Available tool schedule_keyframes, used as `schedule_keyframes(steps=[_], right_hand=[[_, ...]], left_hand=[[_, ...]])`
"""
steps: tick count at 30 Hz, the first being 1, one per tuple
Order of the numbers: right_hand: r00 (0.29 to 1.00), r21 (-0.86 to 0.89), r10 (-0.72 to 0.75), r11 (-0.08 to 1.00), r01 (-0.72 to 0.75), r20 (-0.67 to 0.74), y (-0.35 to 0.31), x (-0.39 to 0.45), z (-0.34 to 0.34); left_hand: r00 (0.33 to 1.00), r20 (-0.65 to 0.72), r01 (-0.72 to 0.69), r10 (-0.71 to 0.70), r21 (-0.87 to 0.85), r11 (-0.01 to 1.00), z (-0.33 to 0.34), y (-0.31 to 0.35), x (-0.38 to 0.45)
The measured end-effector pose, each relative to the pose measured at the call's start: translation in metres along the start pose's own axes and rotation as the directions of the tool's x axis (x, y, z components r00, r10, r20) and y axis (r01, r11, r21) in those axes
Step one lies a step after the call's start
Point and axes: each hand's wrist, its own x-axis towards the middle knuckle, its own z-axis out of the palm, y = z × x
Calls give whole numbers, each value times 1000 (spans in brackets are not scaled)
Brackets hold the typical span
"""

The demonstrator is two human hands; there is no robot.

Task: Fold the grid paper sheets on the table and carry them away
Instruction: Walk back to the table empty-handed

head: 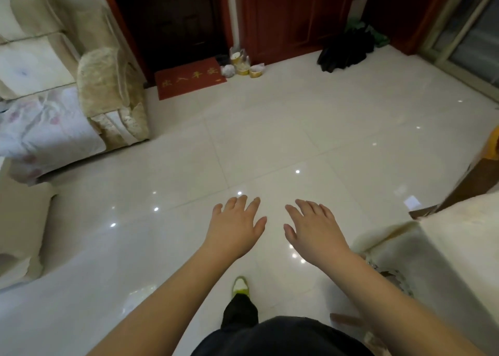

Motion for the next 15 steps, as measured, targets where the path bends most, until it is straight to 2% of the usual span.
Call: schedule_keyframes(steps=[8, 15], right_hand=[[984, 3, 176, 984, -176, 24, -9, 89, -23], [932, 21, 360, 932, -361, 43, 33, 114, -33]], left_hand=[[980, -5, -198, 198, 19, 980, -39, -47, 110], [915, 8, -404, 404, 26, 914, -57, -11, 184]])
